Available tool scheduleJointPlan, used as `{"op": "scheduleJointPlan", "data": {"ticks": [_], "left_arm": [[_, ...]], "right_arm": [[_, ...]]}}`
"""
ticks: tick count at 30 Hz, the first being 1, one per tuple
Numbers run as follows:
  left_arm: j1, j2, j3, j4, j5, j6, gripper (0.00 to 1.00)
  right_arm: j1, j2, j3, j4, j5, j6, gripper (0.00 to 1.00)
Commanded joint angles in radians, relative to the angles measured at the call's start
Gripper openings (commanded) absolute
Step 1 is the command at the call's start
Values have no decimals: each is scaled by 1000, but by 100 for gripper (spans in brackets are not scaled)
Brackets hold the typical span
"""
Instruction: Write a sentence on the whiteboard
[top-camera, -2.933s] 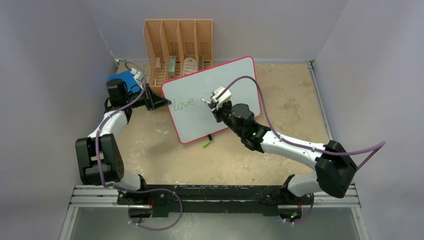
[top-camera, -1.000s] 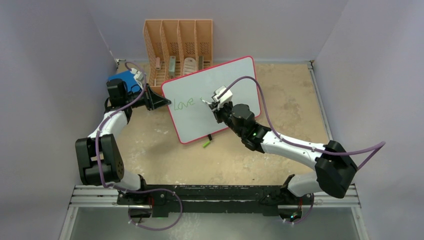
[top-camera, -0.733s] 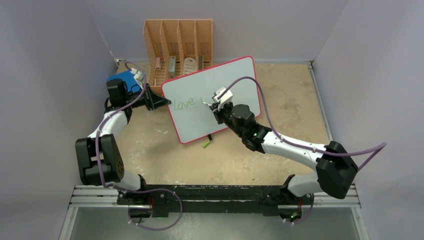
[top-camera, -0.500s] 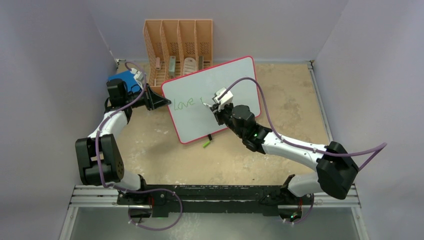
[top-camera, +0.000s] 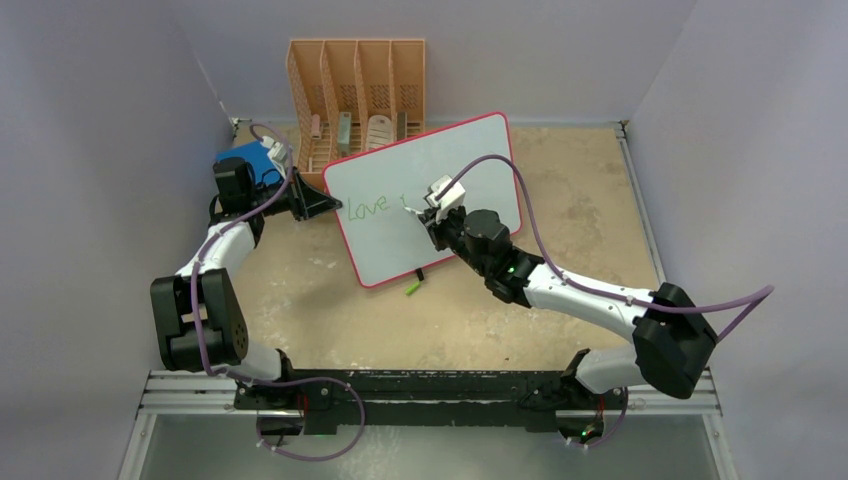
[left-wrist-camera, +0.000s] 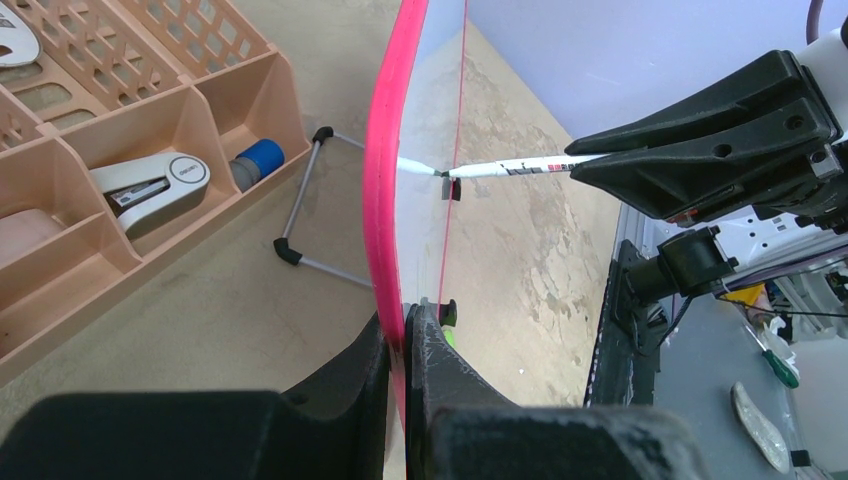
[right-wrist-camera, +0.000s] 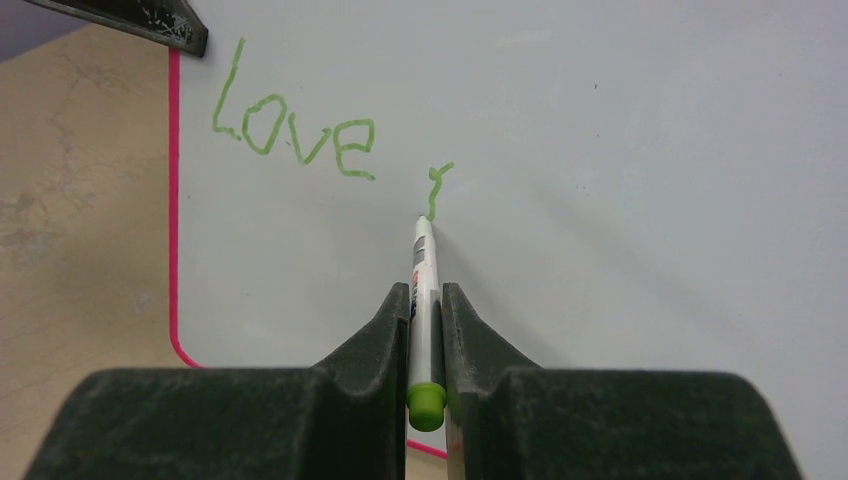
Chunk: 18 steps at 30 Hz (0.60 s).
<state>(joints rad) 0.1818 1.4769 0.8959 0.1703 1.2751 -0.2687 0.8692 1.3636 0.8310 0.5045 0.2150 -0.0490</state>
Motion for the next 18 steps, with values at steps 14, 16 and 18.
{"op": "scheduleJointPlan", "data": {"ticks": [14, 16, 18], "left_arm": [[-13, -27, 21, 27, 1, 42, 0], [-13, -28, 22, 27, 1, 42, 0], [-13, -27, 22, 25, 0, 42, 0]], "right_arm": [[-6, -19, 49, 77, 27, -18, 0], [-6, -18, 49, 80, 33, -18, 0], [-6, -21, 48, 88, 36, -20, 0]]}}
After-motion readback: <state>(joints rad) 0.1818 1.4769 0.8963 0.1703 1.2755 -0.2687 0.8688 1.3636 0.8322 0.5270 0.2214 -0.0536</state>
